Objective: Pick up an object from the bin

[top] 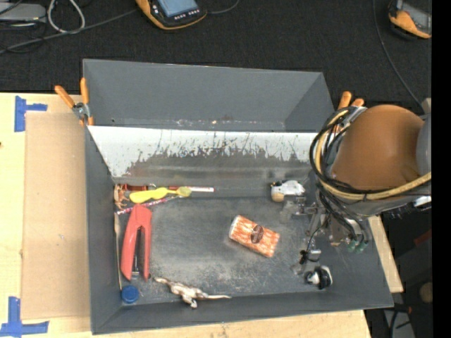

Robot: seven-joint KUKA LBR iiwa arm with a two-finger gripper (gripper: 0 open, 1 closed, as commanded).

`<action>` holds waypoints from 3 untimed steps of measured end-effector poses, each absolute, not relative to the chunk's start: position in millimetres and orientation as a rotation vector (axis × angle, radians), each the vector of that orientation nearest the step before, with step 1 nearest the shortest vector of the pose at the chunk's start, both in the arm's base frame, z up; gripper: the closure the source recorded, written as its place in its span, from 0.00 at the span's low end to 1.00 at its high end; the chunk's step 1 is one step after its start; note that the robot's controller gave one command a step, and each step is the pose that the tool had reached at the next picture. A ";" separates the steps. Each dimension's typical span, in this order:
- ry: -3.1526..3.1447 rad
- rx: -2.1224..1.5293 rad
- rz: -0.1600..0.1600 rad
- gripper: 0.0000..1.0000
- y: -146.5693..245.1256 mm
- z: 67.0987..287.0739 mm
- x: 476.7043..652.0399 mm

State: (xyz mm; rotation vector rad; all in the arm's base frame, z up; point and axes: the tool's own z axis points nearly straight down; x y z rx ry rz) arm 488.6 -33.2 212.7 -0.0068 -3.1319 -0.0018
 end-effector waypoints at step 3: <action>-3.086 0.574 -0.003 0.00 -17.2 139.6 501.1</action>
Offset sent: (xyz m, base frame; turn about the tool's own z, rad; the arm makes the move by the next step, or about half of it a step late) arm -0.0032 -0.0008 -0.1057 -0.6743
